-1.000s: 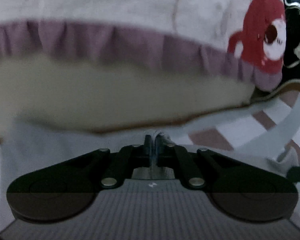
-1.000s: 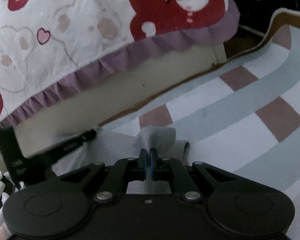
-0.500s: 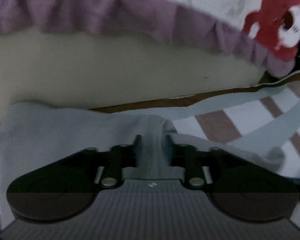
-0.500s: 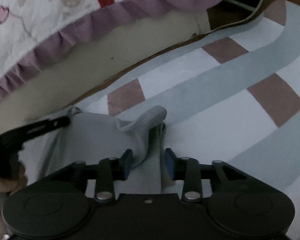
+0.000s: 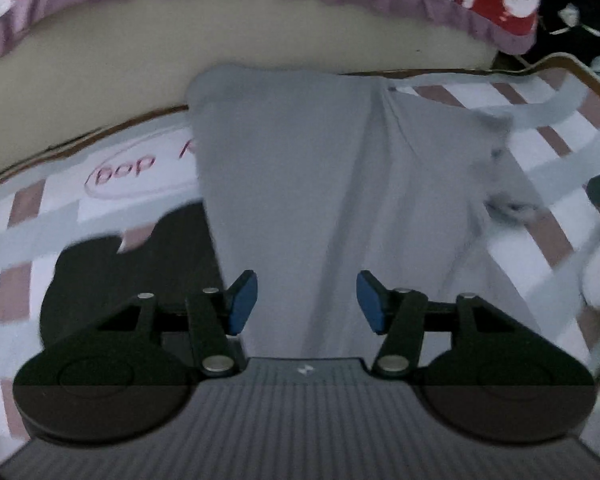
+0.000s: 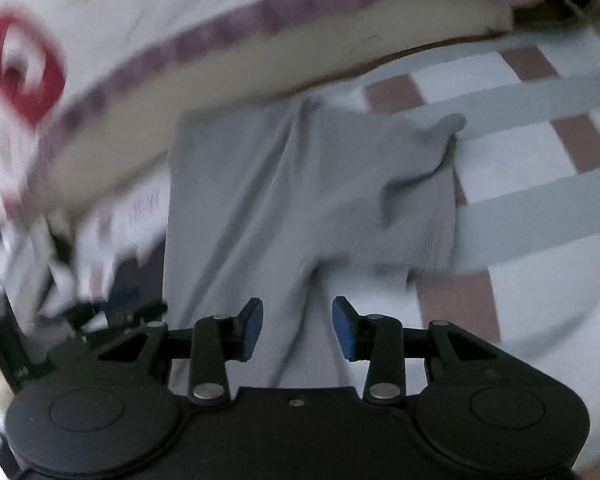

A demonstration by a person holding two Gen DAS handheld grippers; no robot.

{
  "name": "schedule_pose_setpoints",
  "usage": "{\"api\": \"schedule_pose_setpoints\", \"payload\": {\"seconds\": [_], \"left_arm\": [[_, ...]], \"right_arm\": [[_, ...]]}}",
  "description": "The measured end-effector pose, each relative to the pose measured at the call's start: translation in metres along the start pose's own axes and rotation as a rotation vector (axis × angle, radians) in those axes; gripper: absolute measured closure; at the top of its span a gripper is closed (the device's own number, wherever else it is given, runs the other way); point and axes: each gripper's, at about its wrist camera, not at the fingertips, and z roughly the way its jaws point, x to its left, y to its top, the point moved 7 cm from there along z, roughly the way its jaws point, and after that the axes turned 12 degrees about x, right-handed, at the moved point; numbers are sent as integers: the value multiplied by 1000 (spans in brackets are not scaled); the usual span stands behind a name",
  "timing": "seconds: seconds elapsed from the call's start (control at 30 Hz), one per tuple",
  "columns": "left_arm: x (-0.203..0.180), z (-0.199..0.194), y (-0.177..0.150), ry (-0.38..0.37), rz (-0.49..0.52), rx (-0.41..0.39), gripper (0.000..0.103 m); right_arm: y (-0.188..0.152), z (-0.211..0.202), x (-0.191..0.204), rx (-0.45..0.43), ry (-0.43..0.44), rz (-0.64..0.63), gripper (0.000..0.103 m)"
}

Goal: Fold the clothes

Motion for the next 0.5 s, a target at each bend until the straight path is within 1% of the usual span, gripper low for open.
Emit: {"api": "schedule_pose_setpoints", "payload": {"seconds": [0.07, 0.13, 0.17, 0.23, 0.3, 0.33, 0.37, 0.4, 0.43, 0.47, 0.5], "left_arm": [[10, -17, -27, -18, -20, 1, 48], [22, -29, -53, -32, -33, 7, 42], [29, -34, -68, -28, -51, 17, 40], [46, -35, -98, -43, -107, 72, 40], [60, -31, -136, -109, -210, 161, 41], [64, -31, -151, -144, -258, 183, 43], [68, -32, -165, -177, -305, 189, 43], [71, -34, -180, -211, -351, 195, 42], [72, -31, -188, -244, -374, 211, 40], [71, -26, -194, -276, -384, 232, 40], [72, -20, -198, -282, -410, 249, 40]], "right_arm": [[-22, -8, 26, 44, -37, -24, 58], [-44, -14, 47, 81, -58, -38, 58], [-55, -11, 50, 84, -31, -26, 58], [-77, -4, 54, 91, 24, 0, 58], [-99, 2, 58, 97, 79, 26, 58], [-110, 6, 58, 99, 94, 36, 58], [-119, 12, 55, 102, 73, 35, 58], [-127, 17, 53, 116, 27, 24, 58], [-135, 22, 52, 127, -16, 0, 58], [-142, 26, 52, 137, -55, -42, 58], [-148, 30, 51, 158, -98, -71, 58]]}}
